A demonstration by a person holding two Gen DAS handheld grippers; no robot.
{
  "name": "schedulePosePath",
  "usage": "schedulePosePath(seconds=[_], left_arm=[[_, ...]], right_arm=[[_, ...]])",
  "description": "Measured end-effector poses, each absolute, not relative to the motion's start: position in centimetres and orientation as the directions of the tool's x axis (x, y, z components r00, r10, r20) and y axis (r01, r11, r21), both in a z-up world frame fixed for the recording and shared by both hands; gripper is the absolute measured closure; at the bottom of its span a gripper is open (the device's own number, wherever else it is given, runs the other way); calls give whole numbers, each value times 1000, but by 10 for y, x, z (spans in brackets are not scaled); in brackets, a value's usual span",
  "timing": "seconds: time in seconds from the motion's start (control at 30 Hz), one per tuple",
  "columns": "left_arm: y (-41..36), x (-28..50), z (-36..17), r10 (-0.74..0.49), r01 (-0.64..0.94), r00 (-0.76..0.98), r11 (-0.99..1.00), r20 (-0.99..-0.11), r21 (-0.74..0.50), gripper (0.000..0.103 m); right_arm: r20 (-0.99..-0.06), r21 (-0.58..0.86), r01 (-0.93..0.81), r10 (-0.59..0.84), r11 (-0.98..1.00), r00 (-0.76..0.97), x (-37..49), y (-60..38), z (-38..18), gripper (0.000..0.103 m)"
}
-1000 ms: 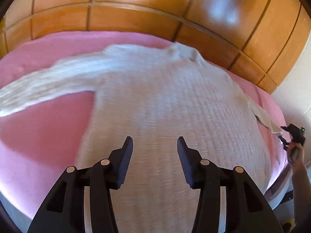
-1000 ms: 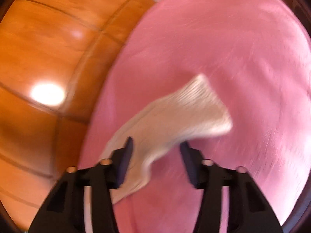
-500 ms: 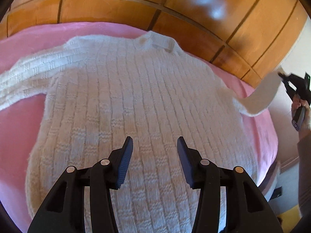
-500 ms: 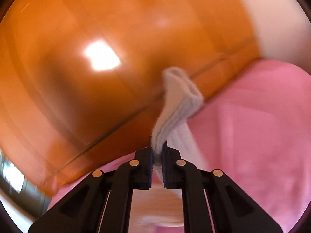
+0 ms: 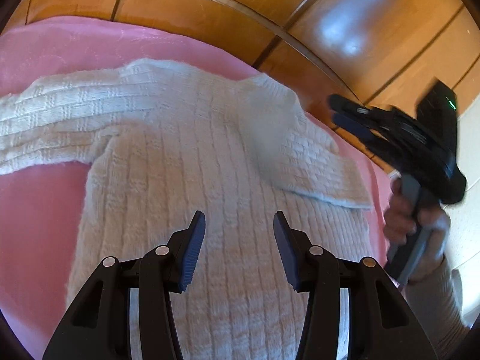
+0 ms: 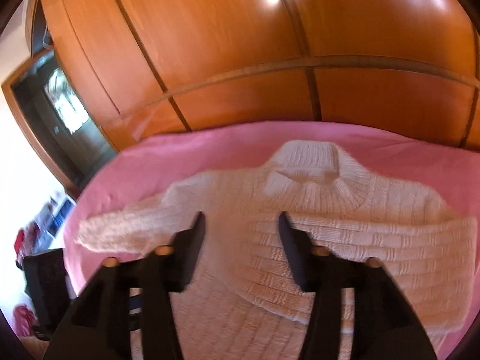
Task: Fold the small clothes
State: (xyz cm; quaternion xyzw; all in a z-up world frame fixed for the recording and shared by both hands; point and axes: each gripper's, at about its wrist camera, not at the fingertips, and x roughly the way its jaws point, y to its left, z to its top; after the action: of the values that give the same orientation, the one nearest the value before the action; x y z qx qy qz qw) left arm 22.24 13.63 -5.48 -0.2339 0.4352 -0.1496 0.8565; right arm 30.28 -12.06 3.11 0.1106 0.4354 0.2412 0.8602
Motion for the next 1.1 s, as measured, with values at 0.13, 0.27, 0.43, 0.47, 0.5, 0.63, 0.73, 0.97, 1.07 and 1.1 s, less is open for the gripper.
schedulePosePath(seconds=[0.13, 0.27, 0.43, 0.47, 0.5, 0.63, 0.73, 0.97, 1.07, 1.1], left_arm=[[137, 245, -60, -490, 39, 569, 818, -660, -574, 57], [138, 274, -68, -473, 19, 563, 827, -678, -562, 57], [130, 317, -87, -458, -30, 543, 827, -704, -561, 70], [125, 326, -87, -467, -12, 541, 828, -700, -561, 96], [121, 330, -83, -460, -3, 543, 836, -703, -549, 97], [120, 340, -57, -412, 20, 619, 859, -668, -511, 97], [128, 344, -42, -369, 3, 656, 874, -659, -486, 97], [133, 352, -77, -212, -79, 601, 944, -771, -321, 84], [145, 336, -73, -253, -90, 606, 920, -754, -381, 61], [152, 326, -69, -263, -100, 619, 908, -740, -407, 52]], right_arm=[[-665, 440, -242, 495, 865, 559, 304, -166, 40, 45], [-695, 414, -128, 404, 901, 594, 262, -214, 35, 43], [-738, 396, 30, 298, 918, 606, 234, -277, 30, 42], [-743, 398, 61, 283, 915, 606, 232, -287, 26, 42], [-746, 399, 74, 276, 914, 606, 232, -291, 23, 42], [-742, 404, 79, 277, 911, 610, 248, -290, 18, 42], [-761, 361, 72, 249, 930, 599, 270, -275, 7, 43], [-830, 188, 127, 88, 974, 551, 291, -248, -49, 40], [-824, 153, 123, 58, 981, 563, 288, -243, -49, 39], [-823, 147, 120, 54, 982, 565, 288, -243, -50, 37]])
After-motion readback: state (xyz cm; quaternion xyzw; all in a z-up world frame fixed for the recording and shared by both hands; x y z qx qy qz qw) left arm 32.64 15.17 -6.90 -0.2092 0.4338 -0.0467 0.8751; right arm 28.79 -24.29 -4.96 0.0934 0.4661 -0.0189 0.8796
